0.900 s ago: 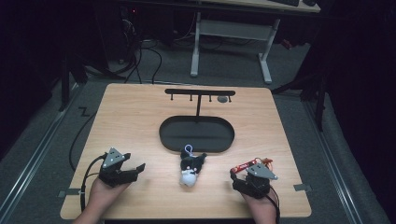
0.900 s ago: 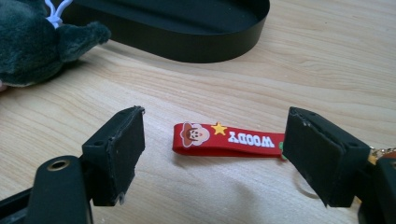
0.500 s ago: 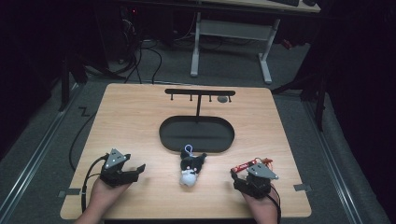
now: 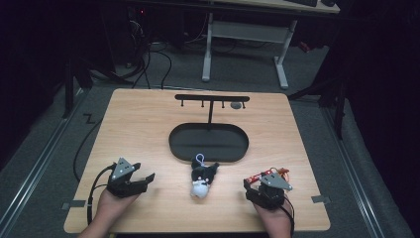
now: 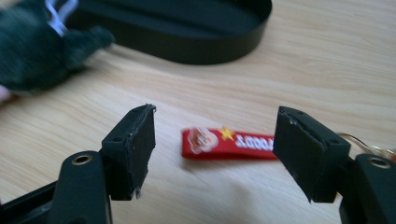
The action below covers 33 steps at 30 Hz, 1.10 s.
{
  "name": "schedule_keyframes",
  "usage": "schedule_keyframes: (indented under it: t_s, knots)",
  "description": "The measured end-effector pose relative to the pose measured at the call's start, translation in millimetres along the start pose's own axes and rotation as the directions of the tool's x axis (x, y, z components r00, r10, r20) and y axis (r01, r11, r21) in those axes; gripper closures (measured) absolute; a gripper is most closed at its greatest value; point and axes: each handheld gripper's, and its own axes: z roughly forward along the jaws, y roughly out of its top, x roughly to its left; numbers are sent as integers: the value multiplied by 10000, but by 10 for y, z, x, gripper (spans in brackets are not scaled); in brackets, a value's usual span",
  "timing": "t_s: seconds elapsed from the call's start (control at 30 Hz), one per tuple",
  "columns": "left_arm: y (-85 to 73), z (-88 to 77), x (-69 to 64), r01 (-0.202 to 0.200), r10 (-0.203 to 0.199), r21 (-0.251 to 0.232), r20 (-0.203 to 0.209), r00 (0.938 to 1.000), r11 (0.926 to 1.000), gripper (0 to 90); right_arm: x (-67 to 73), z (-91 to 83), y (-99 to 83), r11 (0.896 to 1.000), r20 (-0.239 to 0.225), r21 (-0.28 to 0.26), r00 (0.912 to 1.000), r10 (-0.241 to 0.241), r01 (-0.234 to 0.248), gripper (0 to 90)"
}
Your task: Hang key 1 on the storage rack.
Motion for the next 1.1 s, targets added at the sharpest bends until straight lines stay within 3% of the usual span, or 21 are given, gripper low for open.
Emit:
schedule_keyframes:
  t_s: [0.13, 0.27, 0.33, 0.37, 0.43, 0.5, 0.67, 0.77, 0.9, 1.1]
  knots:
    - [13, 29, -26, -381, 381, 57, 0, 9993, 9993, 266, 10, 2, 27, 9991, -156, -260, 9993, 332, -336, 329]
    - [30, 32, -52, -723, 722, 70, 143, 9973, 9974, 264, 26, 19, 69, 9977, 324, 674, 9995, -57, 35, 332]
    - [37, 33, -59, -793, 791, 117, 149, 9968, 9968, 264, 23, 12, 81, 9965, 418, 837, 9991, -105, 70, 332]
    - [47, 34, -70, -872, 870, 145, 146, 9961, 9961, 265, 25, -11, 111, 9929, 634, 1159, 9974, -356, 280, 333]
    - [50, 37, -83, -890, 888, 159, 166, 9959, 9959, 266, 27, -24, 130, 9902, 680, 1330, 9963, -517, 423, 342]
    - [59, 40, -120, -1161, 1155, 184, 305, 9928, 9931, 265, 31, -67, 174, 9846, 845, 1587, 9926, -868, 726, 357]
    - [68, 32, -145, -1377, 1376, 2, 361, 9898, 9905, 265, 31, -79, 253, 9793, 873, 1891, 9921, -904, 726, 327]
    - [73, 33, -138, -1407, 1408, -49, 340, 9895, 9900, 259, 71, -79, 284, 9764, 786, 2031, 9928, -906, 730, 324]
    - [75, 50, -137, -1349, 1351, -80, 387, 9901, 9908, 259, 112, -56, 311, 9673, 258, 2444, 9967, -766, 680, 321]
    - [46, 78, -175, -1517, 1512, 121, 346, 9879, 9884, 260, 145, 3, 382, 9376, -300, 3358, 9959, -854, 905, 314]
